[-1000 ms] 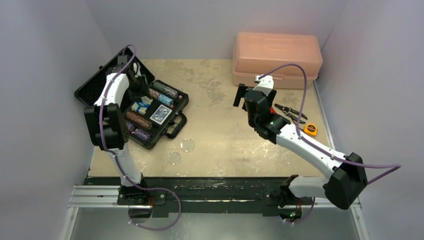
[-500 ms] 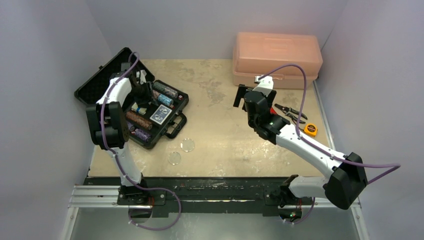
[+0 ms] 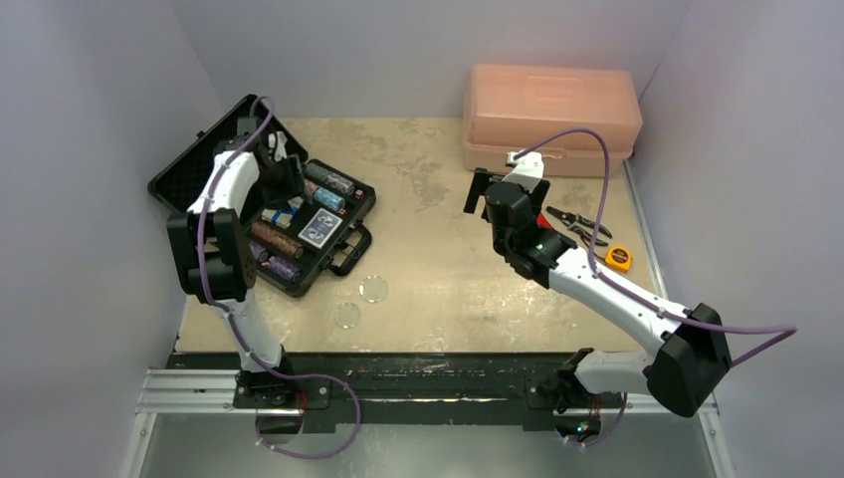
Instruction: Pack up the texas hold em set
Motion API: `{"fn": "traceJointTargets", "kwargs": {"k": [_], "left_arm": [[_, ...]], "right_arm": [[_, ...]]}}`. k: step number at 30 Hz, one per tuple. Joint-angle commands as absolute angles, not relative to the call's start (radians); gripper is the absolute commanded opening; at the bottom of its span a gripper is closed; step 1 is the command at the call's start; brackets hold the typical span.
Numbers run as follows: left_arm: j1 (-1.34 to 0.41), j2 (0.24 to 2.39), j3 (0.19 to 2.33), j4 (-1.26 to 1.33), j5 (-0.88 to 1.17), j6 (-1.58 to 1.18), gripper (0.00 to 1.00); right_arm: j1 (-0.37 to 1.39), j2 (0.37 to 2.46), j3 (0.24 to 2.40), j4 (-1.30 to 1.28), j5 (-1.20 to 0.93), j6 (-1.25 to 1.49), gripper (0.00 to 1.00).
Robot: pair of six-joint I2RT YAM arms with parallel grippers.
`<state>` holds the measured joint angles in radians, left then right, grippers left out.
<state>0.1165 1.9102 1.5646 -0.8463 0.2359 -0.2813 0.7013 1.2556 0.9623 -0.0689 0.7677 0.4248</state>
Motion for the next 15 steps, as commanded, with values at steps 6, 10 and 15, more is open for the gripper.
{"fn": "traceJointTargets", "kwargs": {"k": [6, 10, 15], "left_arm": [[0.15, 1.839, 1.686, -0.841, 0.065, -0.32, 0.54], [0.178, 1.877, 1.71, -0.843, 0.031, -0.323, 0.51], [0.212, 1.937, 1.721, -0.834, 0.054, -0.309, 0.47]], "right_arm": [[0.706, 1.253, 0.962, -0.031, 0.799, 0.411, 0.99], [0.709, 1.255, 0.962, -0.03, 0.799, 0.41, 0.99], [0.713, 1.256, 0.96, -0.027, 0.804, 0.408, 0.99]]}}
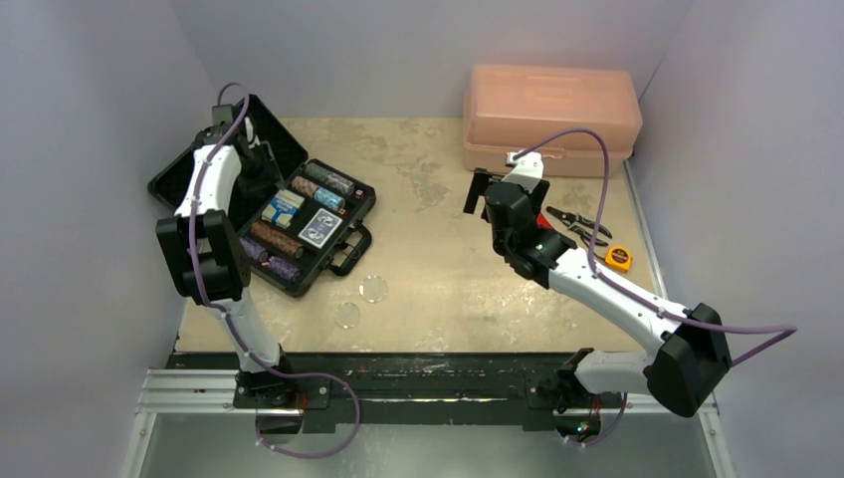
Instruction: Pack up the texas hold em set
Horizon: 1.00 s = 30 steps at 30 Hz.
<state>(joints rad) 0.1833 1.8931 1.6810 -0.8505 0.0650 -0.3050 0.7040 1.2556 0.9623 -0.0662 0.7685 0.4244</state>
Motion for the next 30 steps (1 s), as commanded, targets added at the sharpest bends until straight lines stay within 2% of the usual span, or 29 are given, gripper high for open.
{"fn": "traceJointTargets", "kwargs": {"k": [1, 17, 26, 30], "left_arm": [[0.213, 1.95, 1.726, -0.836, 0.065, -0.302, 0.47], [0.187, 1.997, 1.642, -0.817, 0.333, -0.259, 0.44], [0.125, 2.043, 1.663, -0.879, 0.322, -0.205, 0.44], [0.125, 2.038, 1.673, -0.9, 0.258, -0.211, 0.5]], "right_arm": [[0.713, 1.256, 0.96, -0.028, 0.804, 0.407, 0.99], [0.719, 1.256, 0.959, -0.022, 0.808, 0.407, 0.99], [0.724, 1.255, 0.959, -0.02, 0.813, 0.405, 0.99], [0.725, 1.254, 0.957, -0.021, 0.812, 0.406, 0.99]]}}
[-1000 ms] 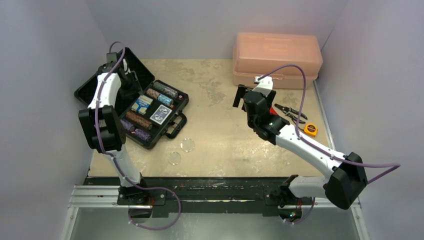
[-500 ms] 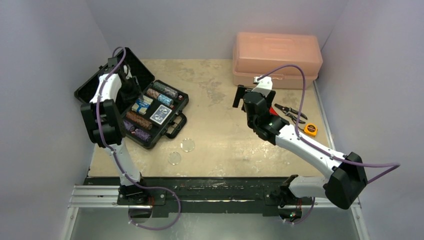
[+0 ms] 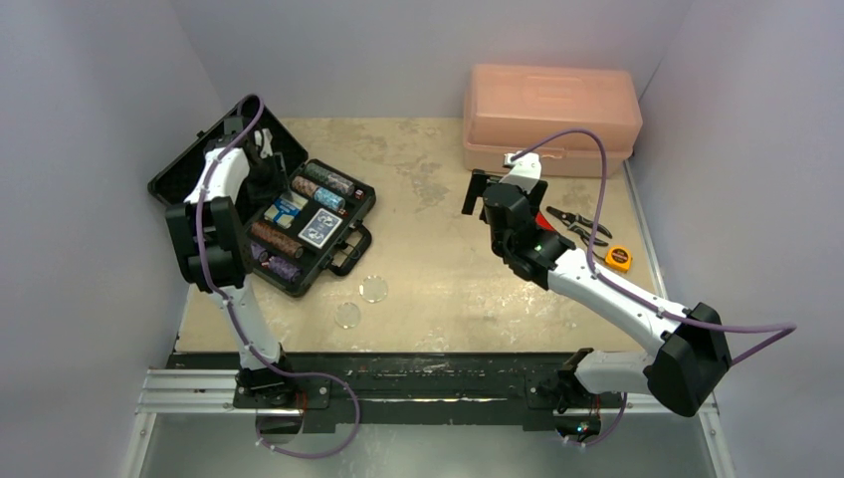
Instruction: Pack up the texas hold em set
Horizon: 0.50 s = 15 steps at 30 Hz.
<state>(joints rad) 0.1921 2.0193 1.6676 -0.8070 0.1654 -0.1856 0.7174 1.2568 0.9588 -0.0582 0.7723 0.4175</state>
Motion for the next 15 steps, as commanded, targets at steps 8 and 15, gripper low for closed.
{"fn": "traceJointTargets", "kwargs": {"k": [8, 15], "left_arm": [[0.131, 1.99, 1.668, -0.877, 0.145, -0.235, 0.82], [0.131, 1.93, 1.696, -0.865, 0.054, -0.233, 0.97]], "right_arm": [[0.728, 1.255, 0.957, -0.018, 0.817, 0.402, 0.99], [0.727, 1.257, 0.957, -0.019, 0.817, 0.402, 0.99]]}}
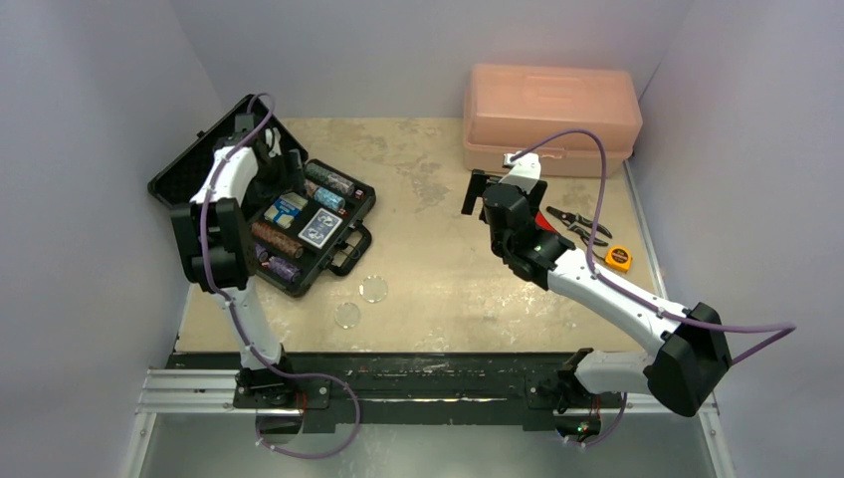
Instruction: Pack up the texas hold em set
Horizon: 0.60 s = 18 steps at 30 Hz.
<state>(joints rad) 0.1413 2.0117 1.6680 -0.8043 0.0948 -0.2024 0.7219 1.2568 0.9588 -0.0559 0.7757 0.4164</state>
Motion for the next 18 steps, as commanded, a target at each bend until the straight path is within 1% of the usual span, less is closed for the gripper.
{"fn": "traceJointTargets", "kwargs": {"k": [1, 5, 6, 10, 12, 18], "left_arm": [[0.131, 1.917, 1.695, -0.862, 0.041, -0.233, 0.98], [0.131, 1.883, 1.692, -0.851, 0.027, -0.239, 0.98], [0.13, 1.876, 1.688, -0.852, 0.022, -0.241, 0.96], [0.129, 1.84, 1.646, -0.835, 0.03, -0.258, 0.84], [0.127, 1.825, 1.611, -0.817, 0.041, -0.271, 0.76], [0.113, 1.833, 1.55, -0.79, 0.046, -0.29, 0.58]], "right_arm": [[0.729, 1.258, 0.957, -0.019, 0.816, 0.402, 0.99], [0.729, 1.261, 0.956, -0.015, 0.816, 0.4, 0.99], [0.729, 1.262, 0.956, -0.015, 0.817, 0.4, 0.99], [0.729, 1.264, 0.956, -0.015, 0.818, 0.4, 0.99], [0.729, 1.265, 0.956, -0.014, 0.818, 0.4, 0.99], [0.731, 1.263, 0.954, -0.013, 0.819, 0.4, 0.99]]}}
